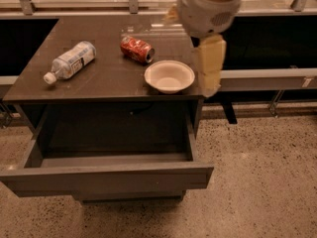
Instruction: Place blue plastic bottle into top drawer
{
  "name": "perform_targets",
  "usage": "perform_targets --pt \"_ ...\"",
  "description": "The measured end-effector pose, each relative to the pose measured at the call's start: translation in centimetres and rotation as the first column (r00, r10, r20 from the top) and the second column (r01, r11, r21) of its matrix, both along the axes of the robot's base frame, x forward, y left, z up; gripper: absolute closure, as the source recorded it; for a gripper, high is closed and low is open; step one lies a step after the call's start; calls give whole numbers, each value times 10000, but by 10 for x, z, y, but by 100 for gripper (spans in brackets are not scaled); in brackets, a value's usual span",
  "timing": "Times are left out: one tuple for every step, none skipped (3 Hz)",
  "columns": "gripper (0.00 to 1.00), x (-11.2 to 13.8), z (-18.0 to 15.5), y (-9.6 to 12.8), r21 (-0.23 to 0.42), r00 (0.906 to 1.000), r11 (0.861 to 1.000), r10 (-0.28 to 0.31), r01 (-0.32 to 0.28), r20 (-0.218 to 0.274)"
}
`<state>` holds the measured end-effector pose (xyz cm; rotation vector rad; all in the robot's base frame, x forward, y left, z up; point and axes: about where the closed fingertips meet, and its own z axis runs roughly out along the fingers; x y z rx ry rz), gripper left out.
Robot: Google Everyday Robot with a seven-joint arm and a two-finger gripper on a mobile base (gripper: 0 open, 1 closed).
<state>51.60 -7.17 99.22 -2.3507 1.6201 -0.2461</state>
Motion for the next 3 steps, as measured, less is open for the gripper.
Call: perform_targets --pt "0 17 4 80 -16 9618 9622 2721 -2722 305" --pt "0 19 5 85 -8 9567 9577 2874 -2877 454" --pt "0 36 5 109 -60 9244 9262 3766 -3770 601"
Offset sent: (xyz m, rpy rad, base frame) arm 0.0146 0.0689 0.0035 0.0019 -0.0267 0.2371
